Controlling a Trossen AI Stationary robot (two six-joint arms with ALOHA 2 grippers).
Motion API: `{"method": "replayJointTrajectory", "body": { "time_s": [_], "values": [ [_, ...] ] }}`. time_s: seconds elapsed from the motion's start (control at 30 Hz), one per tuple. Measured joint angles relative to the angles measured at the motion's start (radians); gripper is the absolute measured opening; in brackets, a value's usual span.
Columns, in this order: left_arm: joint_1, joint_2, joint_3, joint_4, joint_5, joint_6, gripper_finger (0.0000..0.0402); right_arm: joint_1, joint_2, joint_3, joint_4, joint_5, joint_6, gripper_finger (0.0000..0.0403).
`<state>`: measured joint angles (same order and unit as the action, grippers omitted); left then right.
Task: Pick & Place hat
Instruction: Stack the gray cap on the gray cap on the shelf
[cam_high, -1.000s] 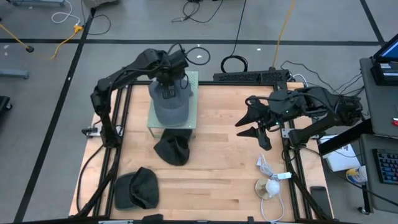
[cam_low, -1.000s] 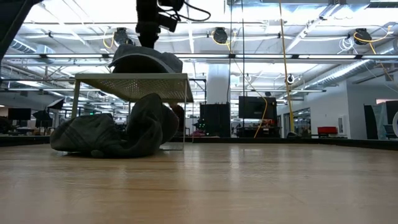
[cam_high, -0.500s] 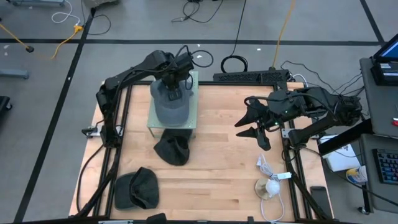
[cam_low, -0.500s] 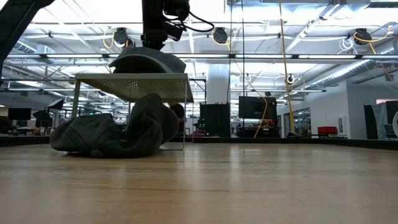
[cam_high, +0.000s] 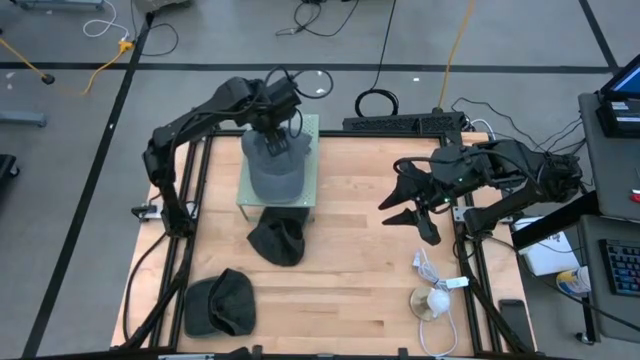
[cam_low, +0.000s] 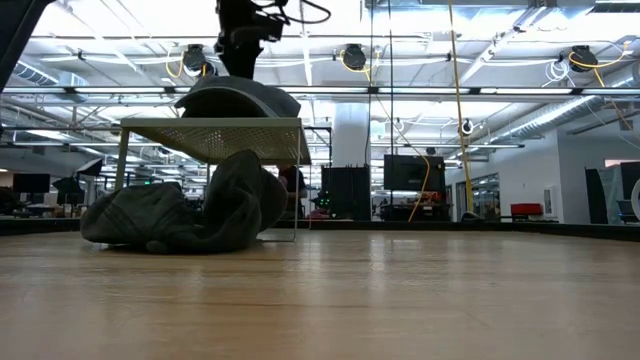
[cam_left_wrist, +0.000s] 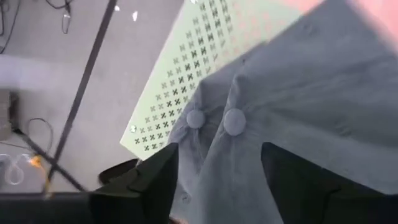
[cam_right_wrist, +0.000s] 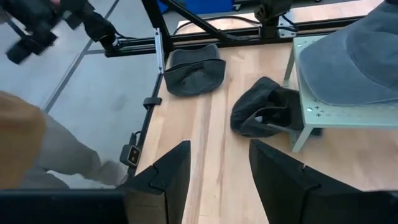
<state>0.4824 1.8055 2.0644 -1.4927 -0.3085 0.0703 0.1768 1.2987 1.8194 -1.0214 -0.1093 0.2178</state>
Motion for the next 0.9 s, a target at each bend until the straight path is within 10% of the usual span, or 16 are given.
{"method": "replayJointTrajectory", "body": {
  "time_s": [0.6, 0.9],
  "values": [
    [-0.115, -0.103, 0.0, -0.062, 0.125, -0.697, 0.024, 0.0, 0.0, 0.0, 0.023, 0.003, -0.036, 0.0157],
    [-0.193, -0.045, -0.004, -0.053, -0.077, -0.788, 0.0215, 0.0, 0.003, 0.0, 0.031, 0.003, -0.13, 0.0157]
  ]
}}
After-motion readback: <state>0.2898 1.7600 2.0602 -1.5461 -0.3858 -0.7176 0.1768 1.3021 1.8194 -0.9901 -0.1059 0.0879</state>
